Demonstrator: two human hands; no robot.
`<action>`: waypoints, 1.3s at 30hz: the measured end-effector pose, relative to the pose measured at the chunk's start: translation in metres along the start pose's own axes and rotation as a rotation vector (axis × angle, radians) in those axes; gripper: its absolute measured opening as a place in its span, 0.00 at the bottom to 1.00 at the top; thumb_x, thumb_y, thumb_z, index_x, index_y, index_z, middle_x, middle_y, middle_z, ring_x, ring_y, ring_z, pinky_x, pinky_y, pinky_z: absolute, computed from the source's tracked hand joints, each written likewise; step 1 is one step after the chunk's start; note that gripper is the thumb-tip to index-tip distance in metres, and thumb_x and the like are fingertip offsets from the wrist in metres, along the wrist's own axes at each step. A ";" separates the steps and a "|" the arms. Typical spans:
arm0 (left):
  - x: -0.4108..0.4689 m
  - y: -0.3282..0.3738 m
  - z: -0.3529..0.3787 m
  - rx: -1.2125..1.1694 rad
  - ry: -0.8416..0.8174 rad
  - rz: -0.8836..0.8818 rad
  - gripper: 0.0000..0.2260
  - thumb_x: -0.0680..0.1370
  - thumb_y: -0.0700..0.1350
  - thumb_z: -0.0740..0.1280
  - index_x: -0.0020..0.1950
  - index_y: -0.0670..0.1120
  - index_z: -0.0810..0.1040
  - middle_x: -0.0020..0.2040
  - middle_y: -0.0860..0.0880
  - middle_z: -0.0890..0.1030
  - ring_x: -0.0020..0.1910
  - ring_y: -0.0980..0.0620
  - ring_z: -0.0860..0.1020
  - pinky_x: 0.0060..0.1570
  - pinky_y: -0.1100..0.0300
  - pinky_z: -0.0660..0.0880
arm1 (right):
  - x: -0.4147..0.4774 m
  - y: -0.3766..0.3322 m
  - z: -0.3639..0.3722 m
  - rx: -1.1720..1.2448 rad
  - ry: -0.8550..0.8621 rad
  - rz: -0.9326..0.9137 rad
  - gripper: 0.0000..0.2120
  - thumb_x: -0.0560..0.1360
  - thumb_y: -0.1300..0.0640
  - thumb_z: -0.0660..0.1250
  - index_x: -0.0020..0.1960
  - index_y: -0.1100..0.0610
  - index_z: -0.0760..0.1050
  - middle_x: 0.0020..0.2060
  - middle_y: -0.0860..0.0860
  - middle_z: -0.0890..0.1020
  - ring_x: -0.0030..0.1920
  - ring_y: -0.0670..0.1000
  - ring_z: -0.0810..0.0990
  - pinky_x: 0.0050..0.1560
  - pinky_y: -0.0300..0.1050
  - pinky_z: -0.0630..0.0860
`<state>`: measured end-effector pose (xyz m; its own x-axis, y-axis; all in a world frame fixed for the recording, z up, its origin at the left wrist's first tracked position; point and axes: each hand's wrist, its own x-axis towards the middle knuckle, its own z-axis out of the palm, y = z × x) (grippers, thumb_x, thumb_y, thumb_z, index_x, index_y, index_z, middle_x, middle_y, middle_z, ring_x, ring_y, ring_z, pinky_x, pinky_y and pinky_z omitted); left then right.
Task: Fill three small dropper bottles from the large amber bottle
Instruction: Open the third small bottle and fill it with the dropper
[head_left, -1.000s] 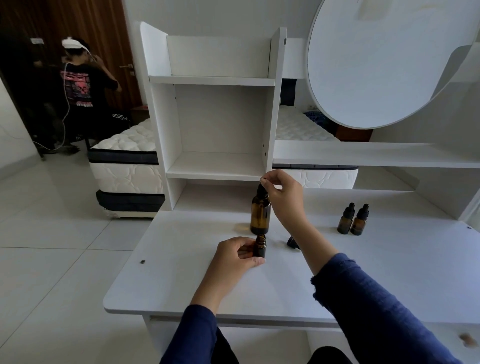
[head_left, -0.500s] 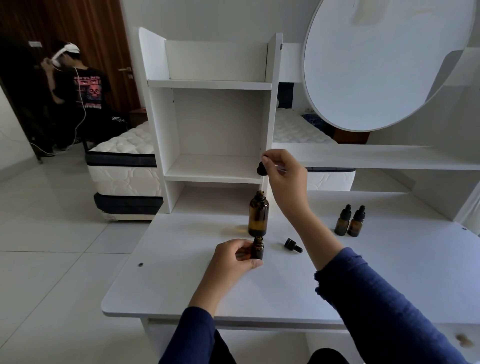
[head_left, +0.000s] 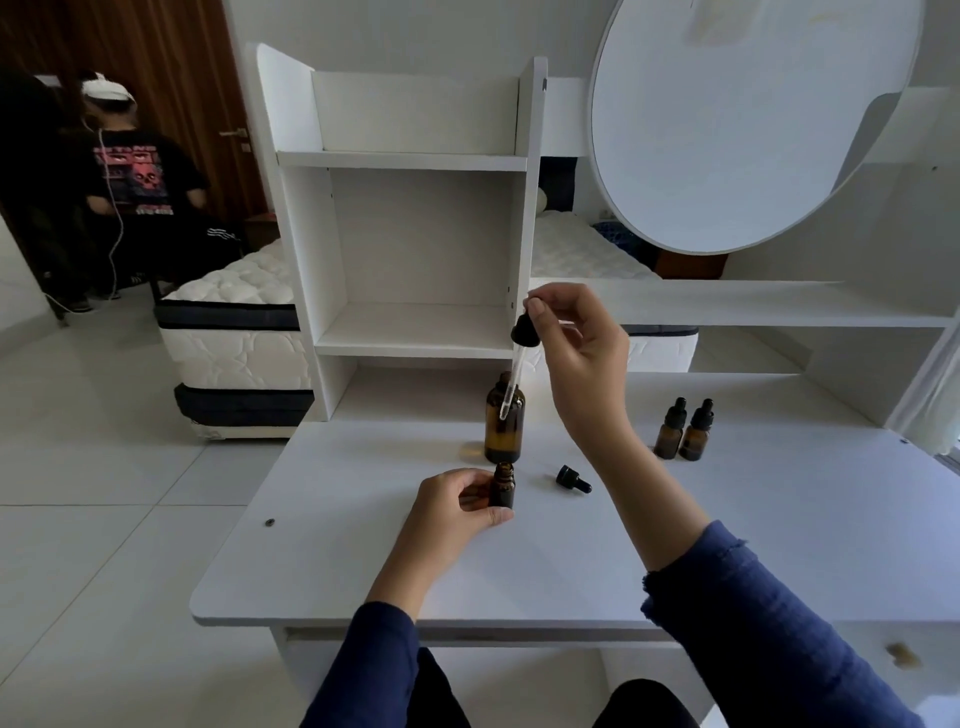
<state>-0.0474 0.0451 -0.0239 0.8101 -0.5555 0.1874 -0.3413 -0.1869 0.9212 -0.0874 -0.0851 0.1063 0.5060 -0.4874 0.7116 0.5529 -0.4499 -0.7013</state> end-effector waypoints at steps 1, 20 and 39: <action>0.000 0.000 0.000 0.003 -0.001 0.003 0.14 0.68 0.40 0.76 0.46 0.55 0.79 0.45 0.56 0.83 0.47 0.60 0.81 0.51 0.68 0.75 | -0.004 0.002 -0.001 -0.005 -0.008 0.016 0.03 0.76 0.64 0.64 0.46 0.59 0.76 0.38 0.52 0.80 0.41 0.52 0.81 0.46 0.51 0.79; 0.000 0.000 0.001 -0.013 0.002 0.012 0.14 0.67 0.38 0.76 0.44 0.55 0.79 0.44 0.56 0.83 0.44 0.63 0.81 0.46 0.74 0.74 | -0.029 0.016 -0.007 -0.068 -0.080 0.116 0.04 0.75 0.65 0.65 0.44 0.59 0.76 0.36 0.48 0.79 0.40 0.55 0.80 0.45 0.59 0.78; 0.000 -0.001 0.001 -0.028 0.003 -0.011 0.13 0.67 0.39 0.77 0.45 0.54 0.79 0.45 0.54 0.84 0.46 0.59 0.82 0.50 0.68 0.76 | 0.015 0.004 -0.007 -0.020 0.115 -0.012 0.03 0.76 0.66 0.64 0.48 0.61 0.76 0.40 0.51 0.79 0.40 0.37 0.79 0.42 0.31 0.76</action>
<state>-0.0473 0.0447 -0.0249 0.8153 -0.5510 0.1781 -0.3187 -0.1701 0.9325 -0.0823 -0.0995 0.1134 0.4198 -0.5639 0.7112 0.5447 -0.4703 -0.6944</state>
